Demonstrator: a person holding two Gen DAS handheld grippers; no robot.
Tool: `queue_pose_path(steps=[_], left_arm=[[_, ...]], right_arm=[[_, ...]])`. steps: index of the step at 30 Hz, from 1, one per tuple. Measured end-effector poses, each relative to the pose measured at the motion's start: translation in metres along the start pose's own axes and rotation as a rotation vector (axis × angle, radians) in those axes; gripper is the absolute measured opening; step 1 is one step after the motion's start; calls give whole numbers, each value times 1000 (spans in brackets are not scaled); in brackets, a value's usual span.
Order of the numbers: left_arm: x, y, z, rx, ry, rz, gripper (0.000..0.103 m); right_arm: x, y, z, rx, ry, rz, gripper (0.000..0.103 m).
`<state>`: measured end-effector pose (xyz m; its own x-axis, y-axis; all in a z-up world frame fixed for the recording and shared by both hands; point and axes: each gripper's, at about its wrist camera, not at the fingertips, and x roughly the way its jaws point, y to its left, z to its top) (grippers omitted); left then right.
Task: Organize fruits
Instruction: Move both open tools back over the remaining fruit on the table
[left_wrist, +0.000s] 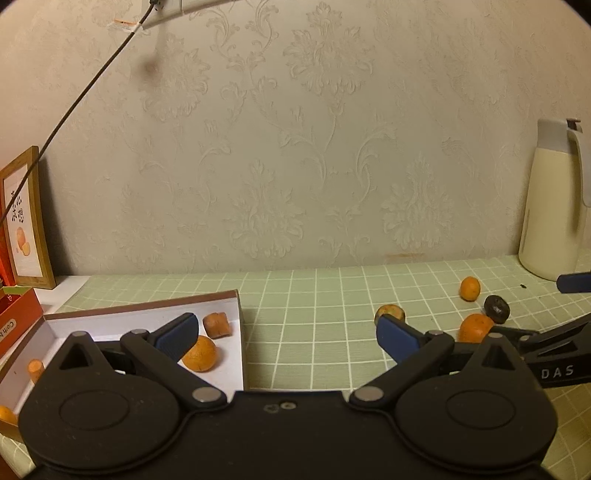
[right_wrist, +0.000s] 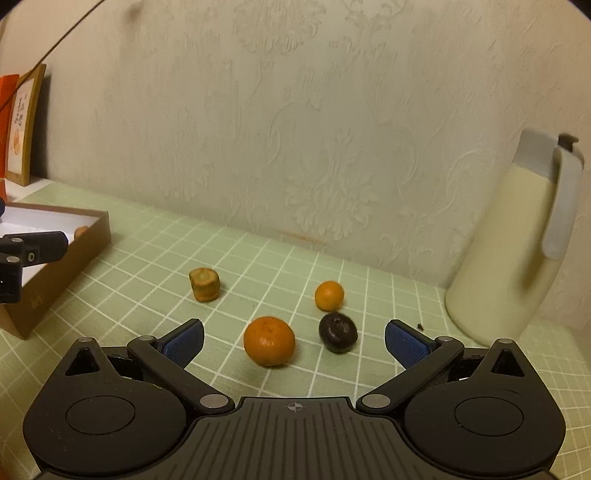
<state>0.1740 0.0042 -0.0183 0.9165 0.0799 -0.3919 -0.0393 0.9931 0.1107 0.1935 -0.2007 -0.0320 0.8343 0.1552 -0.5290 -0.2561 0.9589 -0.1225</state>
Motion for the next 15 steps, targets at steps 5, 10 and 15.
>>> queue_pose_path(steps=[5, 10, 15], left_arm=[[6, 1, -3, -2, 12, 1, 97], [14, 1, -6, -13, 23, -3, 97], [22, 4, -10, -13, 37, -4, 97]], right_arm=[[15, 6, -4, 2, 19, -19, 103], [39, 11, -6, 26, 59, -83, 103], [60, 14, -2, 86, 81, -98, 103]])
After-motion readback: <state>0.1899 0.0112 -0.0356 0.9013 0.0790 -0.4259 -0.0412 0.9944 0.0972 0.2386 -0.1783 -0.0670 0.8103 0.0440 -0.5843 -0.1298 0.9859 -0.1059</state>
